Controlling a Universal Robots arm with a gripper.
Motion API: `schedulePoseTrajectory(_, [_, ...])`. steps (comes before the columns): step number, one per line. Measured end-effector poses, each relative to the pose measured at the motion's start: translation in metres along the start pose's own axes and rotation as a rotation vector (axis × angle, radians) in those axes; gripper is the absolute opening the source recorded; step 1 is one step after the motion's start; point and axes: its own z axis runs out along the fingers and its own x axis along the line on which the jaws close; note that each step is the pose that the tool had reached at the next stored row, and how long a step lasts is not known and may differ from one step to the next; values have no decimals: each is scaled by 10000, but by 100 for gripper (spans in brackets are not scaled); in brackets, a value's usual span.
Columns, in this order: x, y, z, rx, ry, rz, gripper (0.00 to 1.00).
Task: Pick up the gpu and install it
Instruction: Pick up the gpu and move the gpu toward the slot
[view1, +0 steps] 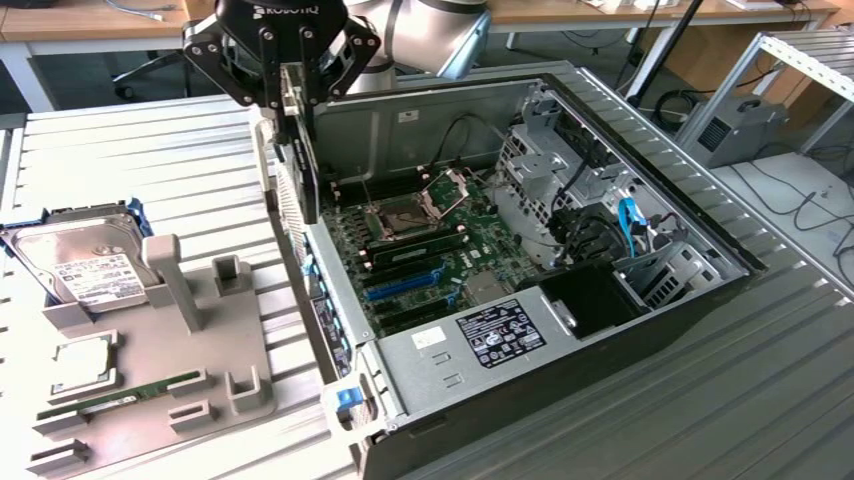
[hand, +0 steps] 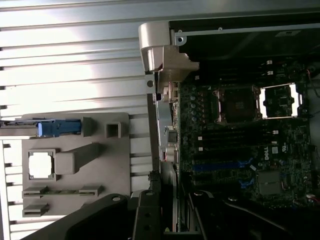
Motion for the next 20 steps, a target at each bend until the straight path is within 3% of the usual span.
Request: schedulePoseTrajectory(20, [-76,5,21,0,0,0,26])
